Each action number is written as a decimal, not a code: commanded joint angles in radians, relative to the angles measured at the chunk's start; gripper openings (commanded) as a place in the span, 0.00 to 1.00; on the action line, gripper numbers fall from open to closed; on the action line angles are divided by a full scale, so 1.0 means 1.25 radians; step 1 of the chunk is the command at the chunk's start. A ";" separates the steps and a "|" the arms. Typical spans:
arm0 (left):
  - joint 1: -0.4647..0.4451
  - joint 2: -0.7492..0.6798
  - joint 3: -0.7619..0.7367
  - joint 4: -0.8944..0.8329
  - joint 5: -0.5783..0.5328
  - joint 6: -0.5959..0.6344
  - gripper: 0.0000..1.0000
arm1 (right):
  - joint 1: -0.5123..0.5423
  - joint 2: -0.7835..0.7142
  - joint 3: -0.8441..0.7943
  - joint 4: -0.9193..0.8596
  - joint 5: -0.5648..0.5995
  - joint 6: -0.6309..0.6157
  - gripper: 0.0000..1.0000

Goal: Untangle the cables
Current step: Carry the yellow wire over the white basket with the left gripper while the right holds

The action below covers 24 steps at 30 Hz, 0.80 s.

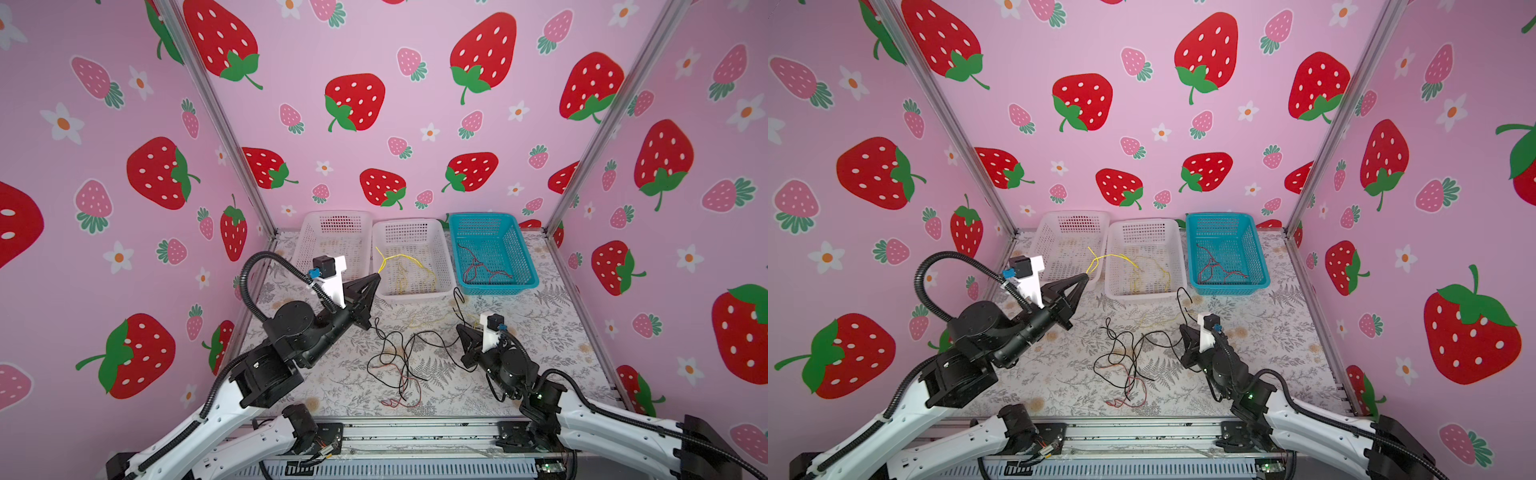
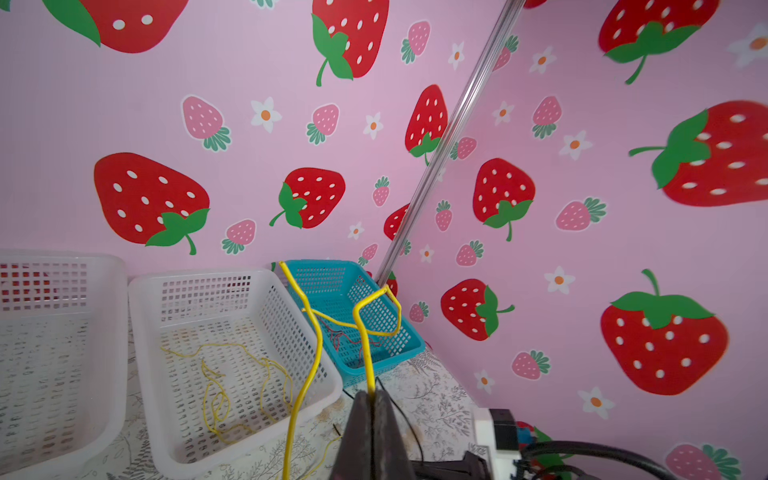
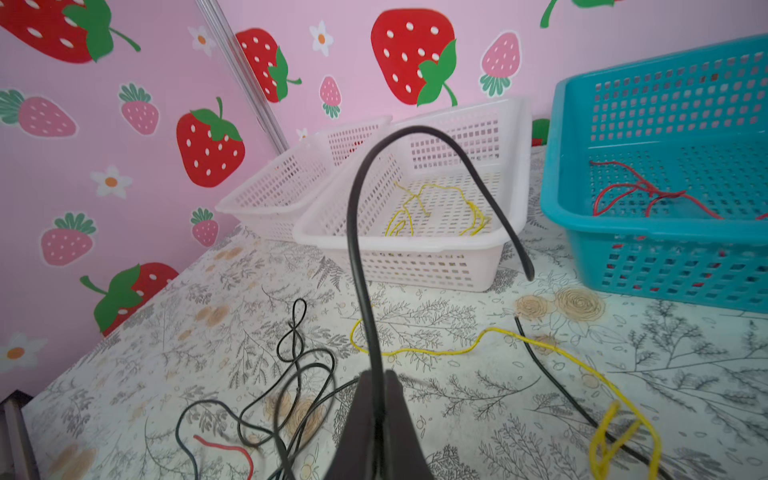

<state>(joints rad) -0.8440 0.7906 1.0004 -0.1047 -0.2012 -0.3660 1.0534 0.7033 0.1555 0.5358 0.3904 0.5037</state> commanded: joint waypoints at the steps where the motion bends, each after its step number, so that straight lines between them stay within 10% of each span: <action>1: 0.059 0.080 0.046 -0.013 0.066 0.033 0.00 | -0.006 -0.079 0.012 -0.098 0.010 -0.005 0.00; 24: 0.273 0.727 0.335 0.019 0.323 -0.048 0.00 | -0.005 -0.291 0.234 -0.334 -0.150 -0.155 0.00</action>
<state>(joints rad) -0.5140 1.6638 1.3514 -0.0723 0.1539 -0.4126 1.0508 0.3511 0.3950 0.1455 0.2230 0.3412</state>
